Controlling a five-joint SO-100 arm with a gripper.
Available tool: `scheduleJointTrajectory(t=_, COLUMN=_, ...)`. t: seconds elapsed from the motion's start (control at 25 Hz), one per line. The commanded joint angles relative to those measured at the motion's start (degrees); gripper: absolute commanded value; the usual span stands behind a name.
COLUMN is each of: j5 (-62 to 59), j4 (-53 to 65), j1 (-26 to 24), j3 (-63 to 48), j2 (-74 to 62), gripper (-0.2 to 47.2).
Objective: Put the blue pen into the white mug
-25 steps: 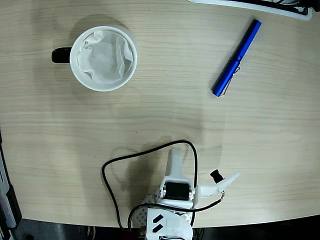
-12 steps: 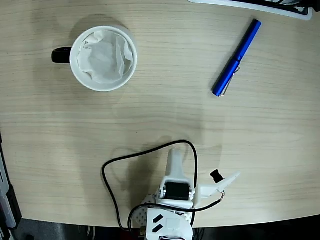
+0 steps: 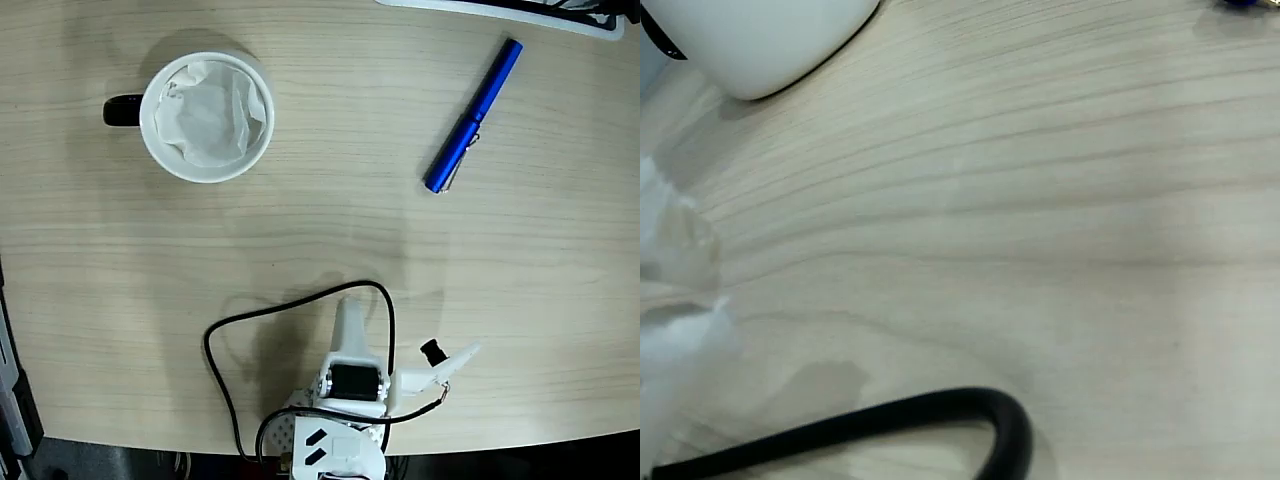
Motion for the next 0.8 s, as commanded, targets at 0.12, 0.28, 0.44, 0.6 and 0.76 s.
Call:
scheduleJointTrajectory(t=0.12, j5=0.62, j4=0.97, j1=0.44, j3=-2.37, j2=3.87, gripper=0.0)
scheduleJointTrajectory(t=0.28, j5=0.53, j4=0.88, j1=0.62, j3=-2.37, j2=3.87, gripper=0.0)
scheduleJointTrajectory(t=0.44, j5=0.53, j4=0.7, j1=0.79, j3=-2.55, j2=3.43, gripper=0.0)
scheduleJointTrajectory(t=0.6, j5=0.53, j4=-0.09, j1=1.32, j3=-2.99, j2=1.85, gripper=0.0)
scheduleJointTrajectory(t=0.76, j5=0.53, j4=-0.53, j1=2.29, j3=-3.69, j2=0.88, gripper=0.0)
